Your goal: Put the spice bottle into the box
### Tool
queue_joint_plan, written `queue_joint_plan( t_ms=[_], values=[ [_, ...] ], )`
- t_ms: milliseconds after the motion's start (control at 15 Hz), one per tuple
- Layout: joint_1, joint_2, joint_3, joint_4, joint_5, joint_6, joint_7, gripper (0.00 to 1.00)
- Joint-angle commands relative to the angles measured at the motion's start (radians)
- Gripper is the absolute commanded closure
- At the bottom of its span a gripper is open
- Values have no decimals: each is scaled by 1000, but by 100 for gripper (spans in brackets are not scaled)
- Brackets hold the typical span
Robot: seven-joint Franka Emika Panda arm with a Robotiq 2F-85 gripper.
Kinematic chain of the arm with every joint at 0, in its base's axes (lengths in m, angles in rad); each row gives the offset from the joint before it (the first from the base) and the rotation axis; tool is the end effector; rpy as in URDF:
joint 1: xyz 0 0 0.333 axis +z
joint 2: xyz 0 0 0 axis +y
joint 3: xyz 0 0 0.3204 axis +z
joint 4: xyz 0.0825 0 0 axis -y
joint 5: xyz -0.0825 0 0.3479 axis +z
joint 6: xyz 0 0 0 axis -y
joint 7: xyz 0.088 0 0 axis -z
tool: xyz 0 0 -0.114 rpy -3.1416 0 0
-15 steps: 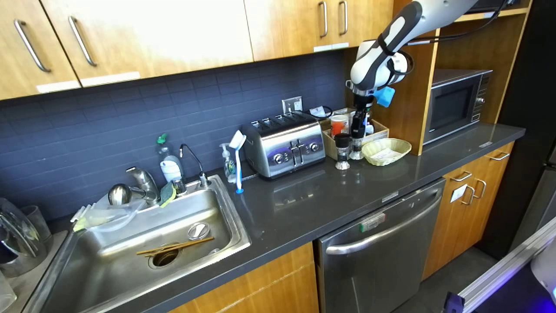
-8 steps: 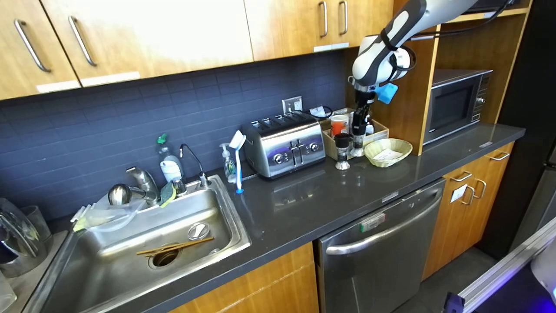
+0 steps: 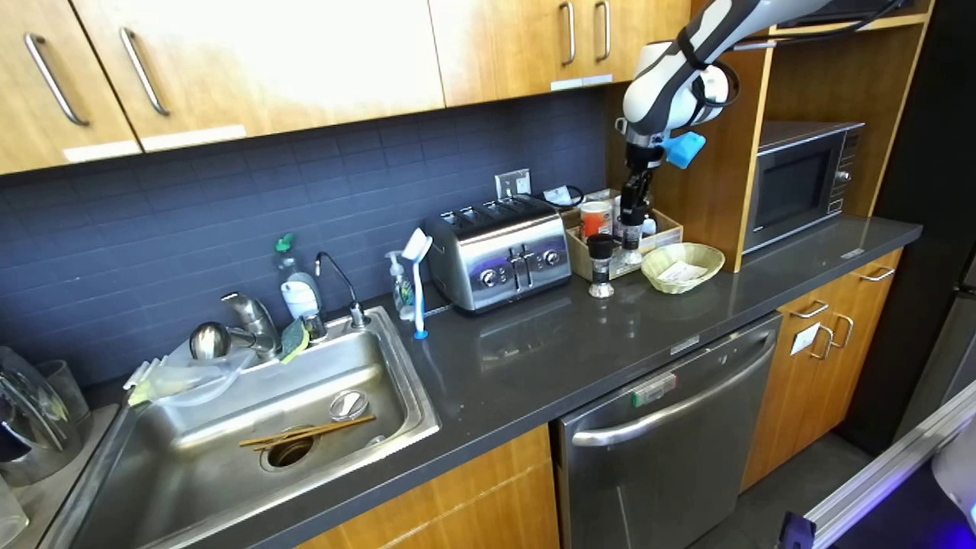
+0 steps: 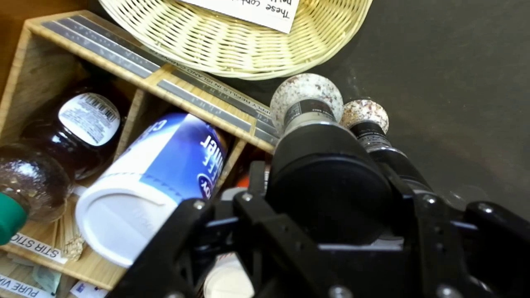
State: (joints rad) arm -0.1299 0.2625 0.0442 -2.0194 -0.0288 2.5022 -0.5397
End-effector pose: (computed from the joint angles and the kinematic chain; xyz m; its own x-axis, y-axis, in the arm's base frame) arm 0.5888 -0.0518 0.3646 0.8704 0.4574 0.1823 0.4417 -0.8889 0.1213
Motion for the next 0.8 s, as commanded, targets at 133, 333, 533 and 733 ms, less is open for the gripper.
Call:
queue_joint_plan(
  t_ms=[133,333,533,733],
  values=[
    [9,-73,-8,-42,15,1,40,60],
    [3,-79,-10,-36,35,4,39,60],
    [-1,-84,-20,-33,55,-1,49,60],
    [-6,-91,-35,-34,65,-4,66,60]
  ],
)
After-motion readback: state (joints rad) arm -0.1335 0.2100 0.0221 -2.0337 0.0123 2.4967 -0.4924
